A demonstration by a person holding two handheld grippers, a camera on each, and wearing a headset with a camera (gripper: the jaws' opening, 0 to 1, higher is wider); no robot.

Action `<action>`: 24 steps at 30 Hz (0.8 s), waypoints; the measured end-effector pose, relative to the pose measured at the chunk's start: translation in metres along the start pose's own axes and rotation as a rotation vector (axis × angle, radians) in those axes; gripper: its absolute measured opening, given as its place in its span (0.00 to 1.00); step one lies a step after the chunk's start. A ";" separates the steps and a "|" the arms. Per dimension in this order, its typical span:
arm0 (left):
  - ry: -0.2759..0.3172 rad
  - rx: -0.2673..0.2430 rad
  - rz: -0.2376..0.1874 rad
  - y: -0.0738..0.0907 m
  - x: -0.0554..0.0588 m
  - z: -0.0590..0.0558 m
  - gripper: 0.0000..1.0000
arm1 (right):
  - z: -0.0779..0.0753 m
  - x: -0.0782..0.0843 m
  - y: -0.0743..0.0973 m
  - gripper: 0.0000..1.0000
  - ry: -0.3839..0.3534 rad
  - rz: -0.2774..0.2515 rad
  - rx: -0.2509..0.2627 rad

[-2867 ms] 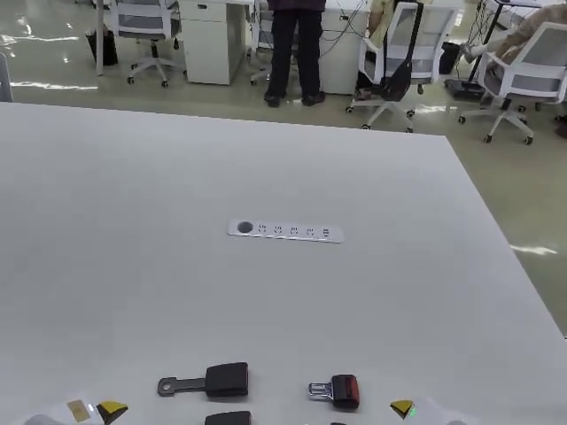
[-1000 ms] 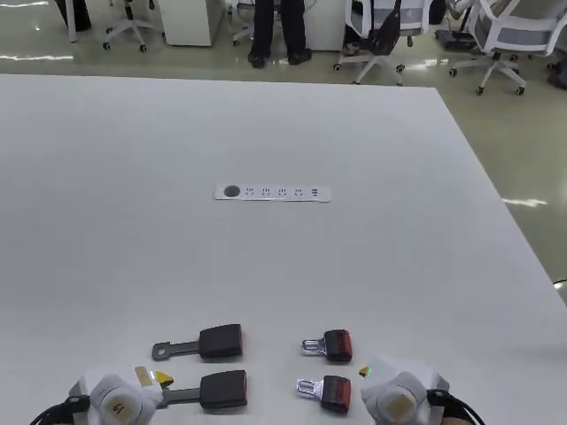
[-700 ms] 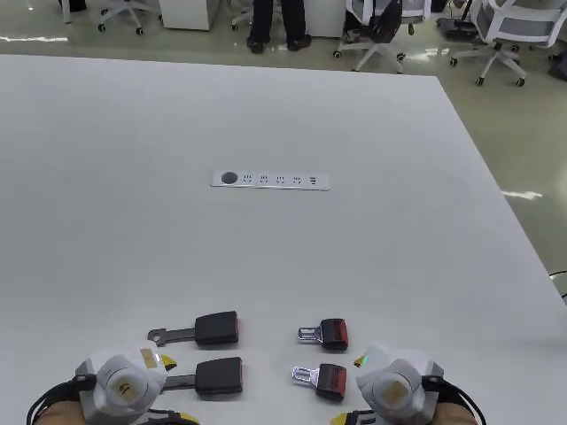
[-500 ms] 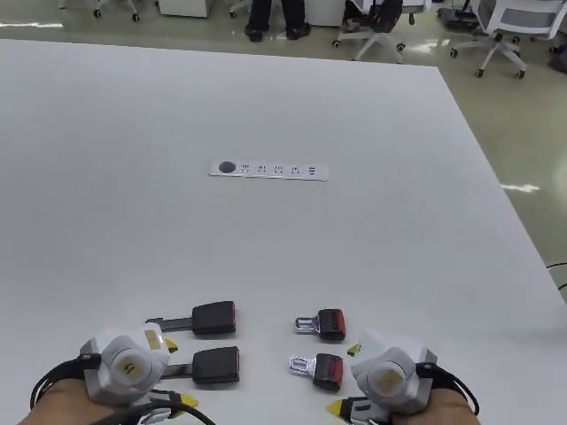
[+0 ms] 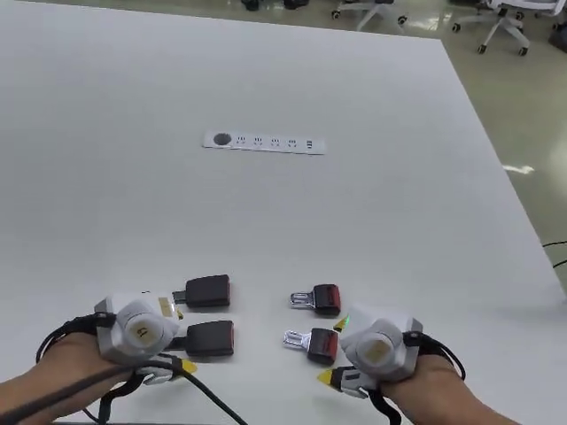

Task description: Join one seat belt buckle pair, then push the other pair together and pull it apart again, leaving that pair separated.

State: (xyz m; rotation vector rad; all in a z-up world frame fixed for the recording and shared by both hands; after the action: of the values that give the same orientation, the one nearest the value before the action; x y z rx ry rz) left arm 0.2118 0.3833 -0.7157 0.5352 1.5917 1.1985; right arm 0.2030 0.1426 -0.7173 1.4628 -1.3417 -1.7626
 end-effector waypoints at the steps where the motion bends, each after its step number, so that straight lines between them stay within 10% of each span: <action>1: -0.006 0.001 0.005 -0.001 0.000 0.001 0.52 | 0.000 0.000 0.000 0.46 0.001 0.001 0.000; 24: -0.107 0.068 0.059 -0.025 -0.012 0.002 0.43 | -0.014 0.000 -0.015 0.37 0.030 0.047 -0.045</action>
State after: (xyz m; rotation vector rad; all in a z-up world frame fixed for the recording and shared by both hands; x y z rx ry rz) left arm 0.2236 0.3645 -0.7321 0.6834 1.5389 1.1426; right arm 0.2185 0.1432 -0.7298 1.4165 -1.3031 -1.7233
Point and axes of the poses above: the centre of the closed fingertips' face, and the gripper's own axes: y roughly backward along the fingers, z roughly to its left, x roughly out of its underside, the point moved 4 cm from there along y, roughly backward along the fingers, and after that the axes turned 5 degrees about z, right-handed, at the moved point
